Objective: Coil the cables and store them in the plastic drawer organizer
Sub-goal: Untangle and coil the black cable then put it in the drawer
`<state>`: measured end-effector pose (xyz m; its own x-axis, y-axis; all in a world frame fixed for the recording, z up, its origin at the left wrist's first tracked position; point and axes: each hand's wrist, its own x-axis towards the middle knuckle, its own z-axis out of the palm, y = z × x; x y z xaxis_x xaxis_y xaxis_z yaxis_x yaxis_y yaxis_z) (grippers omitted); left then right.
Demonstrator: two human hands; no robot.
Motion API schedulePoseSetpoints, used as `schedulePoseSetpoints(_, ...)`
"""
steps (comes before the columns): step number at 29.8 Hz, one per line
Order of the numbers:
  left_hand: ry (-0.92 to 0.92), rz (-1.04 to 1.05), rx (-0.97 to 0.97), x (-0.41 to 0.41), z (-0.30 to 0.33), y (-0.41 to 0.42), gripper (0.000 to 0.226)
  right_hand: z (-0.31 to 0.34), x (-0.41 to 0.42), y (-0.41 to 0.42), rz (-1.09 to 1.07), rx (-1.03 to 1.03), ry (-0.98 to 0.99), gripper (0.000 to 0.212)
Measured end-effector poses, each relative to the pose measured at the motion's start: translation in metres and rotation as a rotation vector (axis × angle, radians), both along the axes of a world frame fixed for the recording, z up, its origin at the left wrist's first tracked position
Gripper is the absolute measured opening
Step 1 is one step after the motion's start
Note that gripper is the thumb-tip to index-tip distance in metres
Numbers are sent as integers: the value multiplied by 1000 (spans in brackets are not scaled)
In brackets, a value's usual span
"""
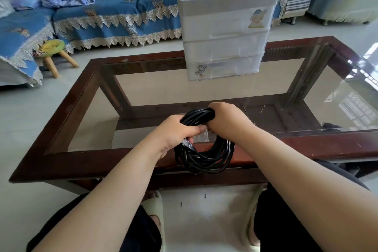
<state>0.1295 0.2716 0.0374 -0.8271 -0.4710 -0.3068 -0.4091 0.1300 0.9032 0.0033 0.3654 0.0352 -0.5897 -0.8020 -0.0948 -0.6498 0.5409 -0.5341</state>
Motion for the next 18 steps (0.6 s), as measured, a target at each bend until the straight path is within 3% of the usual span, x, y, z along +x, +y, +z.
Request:
schedulePoseSetpoints(4,47,19,43,-3,1,2,34,5,-4,4,29,-25,-61,15)
schedulePoseSetpoints(8,34,18,202,-3,-6,-1,87,4,-8,9,60,-75,-44,13)
schedulePoseSetpoints(13,27,-45,287,-4,-7,2,76,2,-7,12,48,-63,8,16)
schedulePoseSetpoints(18,99,-35,344,-7,-9,4,80,4,-11,14,52,-95,14,16)
